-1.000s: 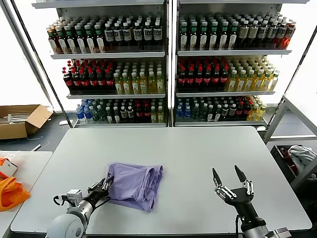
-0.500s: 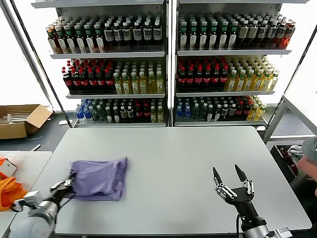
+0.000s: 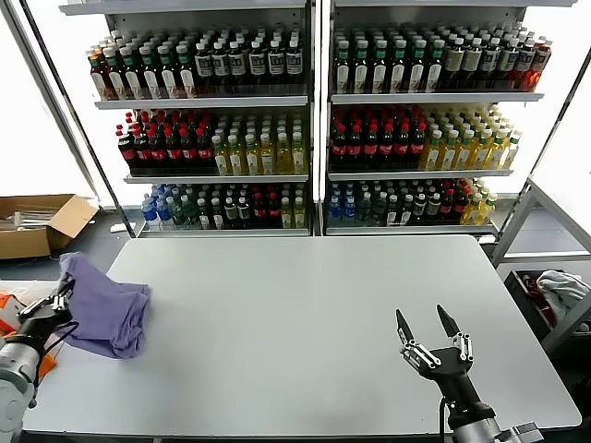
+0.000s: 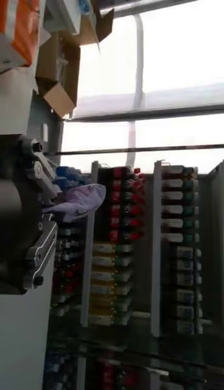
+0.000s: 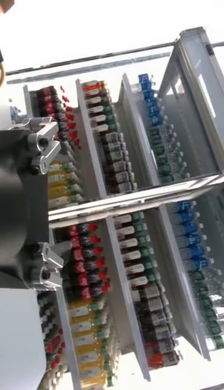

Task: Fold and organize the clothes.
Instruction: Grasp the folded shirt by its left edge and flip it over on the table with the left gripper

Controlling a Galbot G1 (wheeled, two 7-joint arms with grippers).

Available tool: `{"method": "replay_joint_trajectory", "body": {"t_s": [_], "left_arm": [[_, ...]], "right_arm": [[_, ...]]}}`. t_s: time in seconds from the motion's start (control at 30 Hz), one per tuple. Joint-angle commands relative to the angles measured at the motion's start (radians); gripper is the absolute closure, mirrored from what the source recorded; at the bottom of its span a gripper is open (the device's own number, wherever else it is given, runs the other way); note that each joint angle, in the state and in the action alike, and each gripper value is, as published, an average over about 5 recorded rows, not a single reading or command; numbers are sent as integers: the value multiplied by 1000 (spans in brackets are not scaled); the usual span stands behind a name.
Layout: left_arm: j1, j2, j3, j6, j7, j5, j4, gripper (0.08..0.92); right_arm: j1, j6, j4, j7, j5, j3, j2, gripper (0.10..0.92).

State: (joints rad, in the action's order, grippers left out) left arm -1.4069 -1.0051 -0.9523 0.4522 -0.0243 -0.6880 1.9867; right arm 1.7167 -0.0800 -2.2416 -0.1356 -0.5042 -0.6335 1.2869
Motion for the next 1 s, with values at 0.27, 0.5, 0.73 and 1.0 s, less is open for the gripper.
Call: {"method": "replay_joint_trajectory", "body": {"t_s": [0.27, 0.5, 0.73, 1.0], "left_arm": [[274, -238, 985, 17, -146, 254, -27, 883], [378, -351, 1149, 4, -154, 115, -252, 883], [448, -419, 1129, -45, -275, -97, -292, 883], [491, -452, 1075, -150, -290, -128, -342, 860]], "right_arm": [[44, 29, -36, 23, 44, -9, 19, 203], [44, 96, -47, 71, 71, -3, 10, 203], [45, 165, -53, 109, 38, 9, -14, 203], [-23, 233, -34, 176, 7, 75, -46, 203]]}}
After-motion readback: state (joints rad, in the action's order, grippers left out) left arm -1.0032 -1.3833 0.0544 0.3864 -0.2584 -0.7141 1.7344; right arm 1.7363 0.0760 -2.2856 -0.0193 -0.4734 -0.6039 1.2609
